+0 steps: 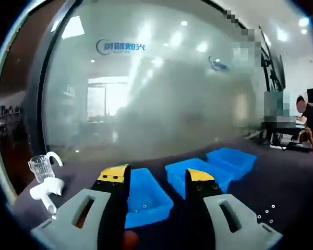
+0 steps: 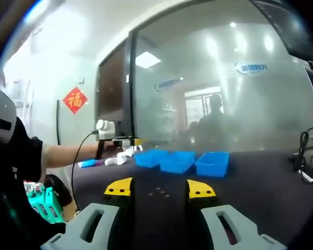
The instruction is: Sort the screws, nuts, and washers into the corresponding bins
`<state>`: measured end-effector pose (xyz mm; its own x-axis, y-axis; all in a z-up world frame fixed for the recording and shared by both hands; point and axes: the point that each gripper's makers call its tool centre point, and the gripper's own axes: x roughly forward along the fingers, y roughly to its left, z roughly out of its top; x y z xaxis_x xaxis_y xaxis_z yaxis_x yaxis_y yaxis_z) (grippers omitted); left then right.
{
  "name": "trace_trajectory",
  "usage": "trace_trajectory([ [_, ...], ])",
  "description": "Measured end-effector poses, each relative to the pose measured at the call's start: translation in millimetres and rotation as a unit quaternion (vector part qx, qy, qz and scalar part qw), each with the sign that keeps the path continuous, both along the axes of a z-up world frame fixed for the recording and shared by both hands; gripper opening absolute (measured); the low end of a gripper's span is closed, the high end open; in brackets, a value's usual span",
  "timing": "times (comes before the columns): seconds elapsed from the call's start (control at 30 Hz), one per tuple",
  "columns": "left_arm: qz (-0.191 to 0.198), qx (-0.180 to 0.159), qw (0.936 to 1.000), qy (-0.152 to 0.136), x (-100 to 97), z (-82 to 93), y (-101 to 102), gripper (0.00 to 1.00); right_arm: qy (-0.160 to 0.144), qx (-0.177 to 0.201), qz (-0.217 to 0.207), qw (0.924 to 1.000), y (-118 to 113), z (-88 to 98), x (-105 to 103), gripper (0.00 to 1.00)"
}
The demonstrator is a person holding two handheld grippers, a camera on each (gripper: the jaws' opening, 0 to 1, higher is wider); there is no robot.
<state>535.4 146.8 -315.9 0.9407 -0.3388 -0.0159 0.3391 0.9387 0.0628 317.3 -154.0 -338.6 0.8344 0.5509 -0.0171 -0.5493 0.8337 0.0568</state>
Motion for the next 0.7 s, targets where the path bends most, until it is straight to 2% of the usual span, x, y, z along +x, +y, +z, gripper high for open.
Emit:
trace_trajectory([
  [0.27,-0.070,-0.032,0.9970,-0.009,-74.1,4.5,-22,0.43,-0.005,0.000,0.002,1.0000,2,2.9,2,0.35],
  [0.3,-0.085,-0.036,0.9957,-0.006,-86.5,2.4,-25,0.43,-0.005,-0.001,0.003,1.0000,3,2.8,3,0.35],
  [0.4,-0.099,-0.031,0.9947,-0.001,-109.3,-5.5,-30,0.43,-0.005,-0.002,0.007,1.0000,6,3.1,4,0.35],
  [0.5,-0.116,-0.043,0.9923,0.012,-120.3,-15.4,-21,0.44,-0.006,-0.004,0.011,0.9999,10,3.9,4,0.35],
  [0.7,-0.101,-0.059,0.9931,0.011,-147.5,-26.4,6,0.44,-0.006,-0.008,0.016,0.9998,14,4.2,5,0.35],
])
